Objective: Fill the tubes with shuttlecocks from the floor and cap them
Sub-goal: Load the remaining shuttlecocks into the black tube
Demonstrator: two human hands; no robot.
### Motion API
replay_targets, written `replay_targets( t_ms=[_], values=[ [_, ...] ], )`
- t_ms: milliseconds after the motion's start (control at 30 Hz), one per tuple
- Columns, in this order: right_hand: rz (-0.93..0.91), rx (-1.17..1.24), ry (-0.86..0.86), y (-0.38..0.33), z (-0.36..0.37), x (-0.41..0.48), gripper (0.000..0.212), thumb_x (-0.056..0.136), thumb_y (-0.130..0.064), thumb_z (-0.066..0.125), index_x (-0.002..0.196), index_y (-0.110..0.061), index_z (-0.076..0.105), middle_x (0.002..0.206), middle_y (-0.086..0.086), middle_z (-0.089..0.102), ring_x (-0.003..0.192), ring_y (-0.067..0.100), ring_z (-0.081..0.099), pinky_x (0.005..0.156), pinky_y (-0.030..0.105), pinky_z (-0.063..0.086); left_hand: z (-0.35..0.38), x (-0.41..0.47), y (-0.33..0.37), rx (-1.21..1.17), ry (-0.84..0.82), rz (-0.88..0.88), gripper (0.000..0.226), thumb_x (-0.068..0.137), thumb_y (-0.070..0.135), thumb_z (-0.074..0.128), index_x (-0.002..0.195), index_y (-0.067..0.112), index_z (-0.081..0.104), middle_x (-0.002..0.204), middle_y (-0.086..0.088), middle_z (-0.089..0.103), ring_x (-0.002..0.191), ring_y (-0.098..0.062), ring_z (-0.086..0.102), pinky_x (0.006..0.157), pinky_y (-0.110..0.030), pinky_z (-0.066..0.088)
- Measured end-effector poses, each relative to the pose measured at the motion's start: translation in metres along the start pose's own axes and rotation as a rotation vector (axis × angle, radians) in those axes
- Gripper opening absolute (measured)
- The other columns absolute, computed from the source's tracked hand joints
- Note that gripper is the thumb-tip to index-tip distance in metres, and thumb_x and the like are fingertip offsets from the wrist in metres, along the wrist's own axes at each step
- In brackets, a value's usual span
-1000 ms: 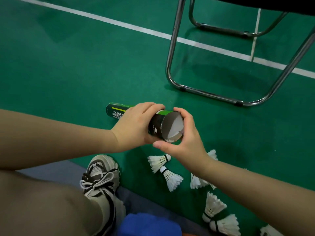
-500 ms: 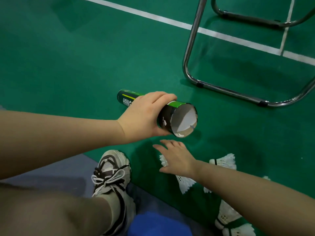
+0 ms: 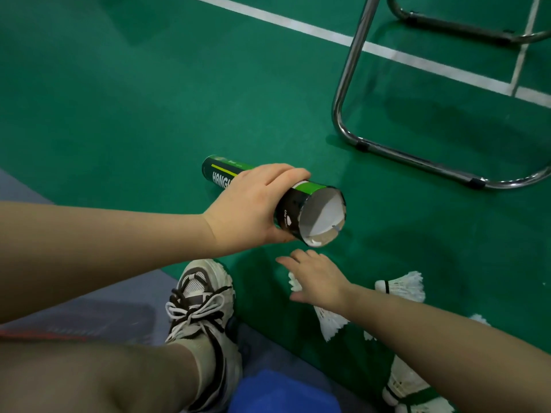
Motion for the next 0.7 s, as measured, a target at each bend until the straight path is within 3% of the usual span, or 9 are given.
replay_targets(
  t_ms=[100, 167, 267, 367, 433, 533, 600, 700],
  values=[
    [0.115, 0.339, 0.192, 0.013, -0.043, -0.015, 0.083, 0.069, -0.043, 0.077, 0.137, -0.015, 0.038, 0.131, 0.008, 0.045, 0.118, 0.026, 0.045, 0.095, 0.034, 0.037, -0.004, -0.002, -0.003, -0.010, 0.018, -0.012, 0.070, 0.060, 0.054, 0.055, 0.119, 0.021, 0.038, 0.114, -0.012, 0.059, 0.102, -0.027, 0.054, 0.087, -0.039, 0.048],
    [0.192, 0.529, 0.414, 0.026, -0.085, -0.036, 0.082, 0.062, -0.039, 0.082, 0.130, -0.011, 0.045, 0.120, 0.007, 0.048, 0.107, 0.016, 0.047, 0.091, 0.026, 0.038, -0.007, -0.002, -0.005, -0.027, 0.031, -0.026, 0.070, 0.059, 0.053, 0.056, 0.118, 0.020, 0.039, 0.113, -0.012, 0.059, 0.102, -0.023, 0.052, 0.089, -0.033, 0.041],
    [0.241, 0.641, 0.751, 0.048, -0.145, -0.077, 0.066, 0.062, -0.044, 0.077, 0.117, -0.021, 0.050, 0.101, 0.000, 0.046, 0.088, 0.003, 0.042, 0.079, 0.011, 0.034, -0.012, 0.005, -0.003, -0.056, 0.060, -0.077, 0.073, 0.058, 0.054, 0.060, 0.119, 0.018, 0.044, 0.114, -0.010, 0.059, 0.102, -0.023, 0.052, 0.089, -0.027, 0.037],
    [0.212, 0.785, 1.090, 0.052, -0.199, -0.121, 0.041, 0.068, -0.045, 0.062, 0.103, -0.034, 0.044, 0.092, -0.003, 0.045, 0.079, 0.014, 0.050, 0.073, 0.026, 0.043, -0.013, 0.013, 0.005, -0.066, 0.064, -0.153, 0.079, 0.056, 0.047, 0.077, 0.122, 0.012, 0.049, 0.117, -0.007, 0.058, 0.106, -0.027, 0.053, 0.091, -0.032, 0.040],
    [0.083, 0.825, 1.243, 0.037, -0.226, -0.142, 0.035, 0.072, -0.037, 0.057, 0.102, -0.030, 0.041, 0.089, -0.008, 0.042, 0.073, 0.006, 0.047, 0.067, 0.023, 0.041, -0.012, 0.016, 0.012, -0.069, 0.049, -0.181, 0.080, 0.056, 0.037, 0.083, 0.123, 0.012, 0.049, 0.118, -0.007, 0.057, 0.107, -0.027, 0.052, 0.092, -0.035, 0.041],
    [-0.045, 0.766, 1.287, 0.010, -0.242, -0.149, 0.035, 0.074, -0.033, 0.058, 0.102, -0.027, 0.037, 0.091, -0.003, 0.043, 0.078, 0.012, 0.048, 0.070, 0.026, 0.042, -0.008, 0.019, 0.020, -0.065, 0.033, -0.194, 0.080, 0.056, 0.036, 0.083, 0.125, 0.015, 0.047, 0.118, -0.005, 0.056, 0.108, -0.027, 0.052, 0.092, -0.038, 0.043],
    [0.005, 0.762, 1.214, 0.001, -0.231, -0.139, 0.039, 0.072, -0.040, 0.062, 0.100, -0.032, 0.036, 0.094, 0.005, 0.045, 0.082, 0.020, 0.050, 0.073, 0.032, 0.044, -0.006, 0.020, 0.025, -0.077, 0.029, -0.195, 0.081, 0.055, 0.040, 0.081, 0.124, 0.015, 0.047, 0.117, -0.005, 0.057, 0.107, -0.027, 0.052, 0.092, -0.039, 0.044],
    [0.122, 0.691, 1.064, -0.006, -0.205, -0.122, 0.040, 0.070, -0.051, 0.059, 0.098, -0.026, 0.044, 0.100, -0.002, 0.046, 0.093, 0.016, 0.047, 0.084, 0.028, 0.041, -0.005, 0.018, 0.034, -0.122, 0.041, -0.197, 0.082, 0.055, 0.051, 0.069, 0.124, 0.015, 0.046, 0.116, -0.005, 0.057, 0.107, -0.026, 0.053, 0.091, -0.040, 0.044]
  ],
)
Point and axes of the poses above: each hand's wrist, its own x-axis towards the middle knuckle, its own z-axis out of the palm, y = z × x, the point moved 5 cm from there along x, towards the middle knuckle
